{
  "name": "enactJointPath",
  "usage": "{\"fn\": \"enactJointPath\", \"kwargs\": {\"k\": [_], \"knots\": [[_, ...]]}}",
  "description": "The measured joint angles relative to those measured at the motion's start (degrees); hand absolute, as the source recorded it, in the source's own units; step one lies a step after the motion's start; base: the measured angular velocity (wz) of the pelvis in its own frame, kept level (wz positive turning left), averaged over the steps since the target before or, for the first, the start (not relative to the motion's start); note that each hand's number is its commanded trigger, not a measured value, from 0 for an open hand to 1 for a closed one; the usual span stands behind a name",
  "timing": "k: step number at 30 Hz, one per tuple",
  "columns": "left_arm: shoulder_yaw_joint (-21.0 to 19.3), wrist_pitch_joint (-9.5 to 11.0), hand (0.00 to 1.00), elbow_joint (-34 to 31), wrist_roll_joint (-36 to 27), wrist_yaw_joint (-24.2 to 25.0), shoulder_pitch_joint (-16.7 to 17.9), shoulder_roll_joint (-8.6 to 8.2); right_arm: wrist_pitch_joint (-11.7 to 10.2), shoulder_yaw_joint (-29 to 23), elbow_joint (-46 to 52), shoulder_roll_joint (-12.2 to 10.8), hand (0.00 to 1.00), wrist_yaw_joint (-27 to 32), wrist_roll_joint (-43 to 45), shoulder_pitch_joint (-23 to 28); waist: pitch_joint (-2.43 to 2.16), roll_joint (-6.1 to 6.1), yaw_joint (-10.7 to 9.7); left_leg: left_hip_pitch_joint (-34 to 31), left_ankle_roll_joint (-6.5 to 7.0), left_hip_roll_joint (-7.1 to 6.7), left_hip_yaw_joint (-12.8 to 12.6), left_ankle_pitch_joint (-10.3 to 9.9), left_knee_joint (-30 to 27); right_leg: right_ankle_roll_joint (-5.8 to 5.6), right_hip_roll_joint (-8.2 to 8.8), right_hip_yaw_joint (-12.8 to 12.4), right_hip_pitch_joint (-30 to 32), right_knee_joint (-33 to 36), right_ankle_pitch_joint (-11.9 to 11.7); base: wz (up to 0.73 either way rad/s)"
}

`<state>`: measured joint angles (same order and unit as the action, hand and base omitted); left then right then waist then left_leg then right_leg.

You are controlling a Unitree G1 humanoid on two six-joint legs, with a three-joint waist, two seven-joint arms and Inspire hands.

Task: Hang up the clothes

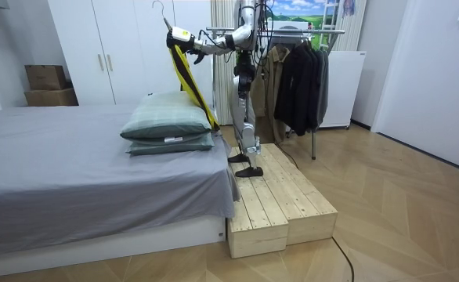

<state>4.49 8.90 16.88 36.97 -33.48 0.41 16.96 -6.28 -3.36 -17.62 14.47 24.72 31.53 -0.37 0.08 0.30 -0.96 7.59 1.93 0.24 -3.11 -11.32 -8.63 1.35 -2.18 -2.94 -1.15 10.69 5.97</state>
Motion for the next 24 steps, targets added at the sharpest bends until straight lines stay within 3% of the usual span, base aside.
{"fn": "enactJointPath", "kwargs": {"k": [24], "knots": [[0.2, -0.9, 1.00, -2.2, 0.2, 0.6, 0.0, -0.88, -0.4, 5.1, 12.3, 0.7, 0.00, 0.6, 0.6, 0.0, -0.03, -0.42, 1.2, -0.3, -0.01, 0.00, 0.3, 0.0, 0.1, -0.02, 0.00, 0.1, 0.1, -0.1, 0.0, 0.00]]}}
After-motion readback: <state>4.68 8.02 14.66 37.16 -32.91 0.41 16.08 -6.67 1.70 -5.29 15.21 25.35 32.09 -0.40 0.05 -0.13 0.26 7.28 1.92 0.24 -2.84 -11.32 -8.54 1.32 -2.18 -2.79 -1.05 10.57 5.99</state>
